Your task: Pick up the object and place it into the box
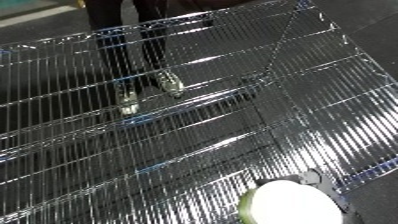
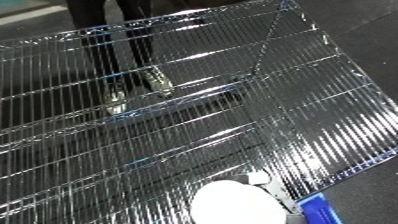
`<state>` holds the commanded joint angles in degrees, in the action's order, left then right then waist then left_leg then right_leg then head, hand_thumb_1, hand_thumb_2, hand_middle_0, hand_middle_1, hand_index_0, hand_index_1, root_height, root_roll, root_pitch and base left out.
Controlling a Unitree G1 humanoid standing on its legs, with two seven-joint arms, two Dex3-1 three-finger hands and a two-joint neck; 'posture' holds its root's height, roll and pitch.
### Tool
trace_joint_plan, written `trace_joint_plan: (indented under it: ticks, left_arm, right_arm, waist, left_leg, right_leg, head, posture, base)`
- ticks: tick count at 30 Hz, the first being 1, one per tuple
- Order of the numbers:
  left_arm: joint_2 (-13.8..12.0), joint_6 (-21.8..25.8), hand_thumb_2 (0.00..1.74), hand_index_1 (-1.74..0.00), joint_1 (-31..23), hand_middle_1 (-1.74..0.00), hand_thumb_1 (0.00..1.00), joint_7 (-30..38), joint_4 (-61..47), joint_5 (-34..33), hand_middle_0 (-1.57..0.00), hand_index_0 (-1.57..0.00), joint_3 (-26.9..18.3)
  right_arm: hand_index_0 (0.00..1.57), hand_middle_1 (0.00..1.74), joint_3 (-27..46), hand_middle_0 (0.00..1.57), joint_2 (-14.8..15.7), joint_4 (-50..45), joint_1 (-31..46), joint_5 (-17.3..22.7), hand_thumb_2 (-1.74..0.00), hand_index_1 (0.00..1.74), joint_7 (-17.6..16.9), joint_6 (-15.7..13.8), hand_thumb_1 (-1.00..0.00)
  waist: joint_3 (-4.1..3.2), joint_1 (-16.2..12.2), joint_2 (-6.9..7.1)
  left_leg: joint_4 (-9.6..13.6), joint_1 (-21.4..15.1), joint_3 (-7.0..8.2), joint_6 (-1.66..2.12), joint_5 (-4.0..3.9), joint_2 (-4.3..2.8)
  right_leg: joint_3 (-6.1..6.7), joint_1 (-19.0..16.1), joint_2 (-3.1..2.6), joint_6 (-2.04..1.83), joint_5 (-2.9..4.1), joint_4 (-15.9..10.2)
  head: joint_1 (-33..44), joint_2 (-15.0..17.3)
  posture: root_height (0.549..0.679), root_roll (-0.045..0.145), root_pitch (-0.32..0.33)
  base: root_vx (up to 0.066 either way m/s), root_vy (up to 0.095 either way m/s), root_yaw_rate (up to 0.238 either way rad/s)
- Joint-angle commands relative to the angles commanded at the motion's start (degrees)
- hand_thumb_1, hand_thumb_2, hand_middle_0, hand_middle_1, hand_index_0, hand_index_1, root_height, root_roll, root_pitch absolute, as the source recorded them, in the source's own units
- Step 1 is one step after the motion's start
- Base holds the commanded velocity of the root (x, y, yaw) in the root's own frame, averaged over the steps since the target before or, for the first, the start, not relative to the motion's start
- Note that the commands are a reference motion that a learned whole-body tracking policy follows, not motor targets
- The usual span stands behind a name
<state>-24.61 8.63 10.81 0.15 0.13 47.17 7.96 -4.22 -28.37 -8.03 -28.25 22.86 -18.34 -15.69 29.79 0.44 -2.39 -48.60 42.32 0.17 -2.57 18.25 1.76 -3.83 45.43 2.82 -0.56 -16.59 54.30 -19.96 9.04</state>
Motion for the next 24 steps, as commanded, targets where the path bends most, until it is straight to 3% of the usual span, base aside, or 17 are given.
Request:
trace_joint_plan:
  ticks: [12, 17, 21, 24]
  left_arm:
    - [-0.02, -0.72, 1.74, -1.74, -2.27, -1.74, 1.0, -0.25, 0.81, 0.61, -1.57, -1.57, -2.37]
    - [1.01, 0.04, 1.74, -1.74, -3.54, -1.74, 1.0, -0.75, 0.85, 0.97, -1.57, -1.57, -3.03]
    - [2.18, 1.06, 1.74, -1.74, -3.99, -1.74, 1.0, -1.12, 1.15, 0.87, -1.57, -1.57, -3.11]
    - [2.64, 1.4, 1.74, -1.74, -4.22, -1.74, 1.0, -1.57, 1.33, 1.01, -1.57, -1.57, -3.3]
  right_arm:
    - [1.49, 1.65, 7.02, 1.49, 0.62, -0.05, 13.14, 1.93, -1.65, 1.65, -2.78, -4.14, -0.95]
    - [1.49, 1.65, 9.7, 1.49, 0.42, 2.27, 17.6, 4.49, -1.65, 1.65, -2.84, -5.25, -0.95]
    - [1.49, 1.65, 11.34, 1.49, 0.19, 4.97, 20.29, 6.62, -1.65, 1.65, -2.1, -6.44, -0.95]
    - [1.26, 1.39, 12.43, 1.26, -0.06, 6.72, 21.56, 7.97, -1.39, 1.39, -1.74, -7.26, -0.8]
  waist:
    - [0.0, -4.96, 0.32]
    - [0.0, -7.16, -0.63]
    - [0.0, -8.87, -1.88]
    - [0.0, -9.94, -2.8]
  left_leg:
    - [6.93, -11.04, 2.34, 0.82, -0.26, -0.99]
    - [9.24, -15.17, 3.7, 1.16, -0.22, -1.07]
    - [11.95, -18.3, 4.9, 1.5, -0.75, -0.94]
    - [13.56, -20.05, 5.5, 1.66, -1.15, -0.69]
  right_leg:
    - [1.86, -10.73, -0.54, -0.47, 1.8, -9.13]
    - [3.24, -13.73, -0.34, -0.52, 2.13, -11.81]
    - [4.35, -15.65, -0.14, -0.68, 2.6, -14.39]
    - [5.0, -16.7, -0.11, -0.73, 2.81, -15.72]
  head:
    - [-11.18, 8.14]
    - [-15.95, 10.04]
    - [-19.31, 10.77]
    - [-21.47, 10.84]
  posture:
    - [0.636, 0.054, 0.132]
    - [0.642, 0.068, 0.105]
    - [0.647, 0.078, 0.094]
    - [0.65, 0.084, 0.088]
  base:
    - [-0.023, 0.014, -0.164]
    - [0.021, 0.083, -0.148]
    - [0.025, 0.111, -0.179]
    - [0.026, 0.09, -0.145]
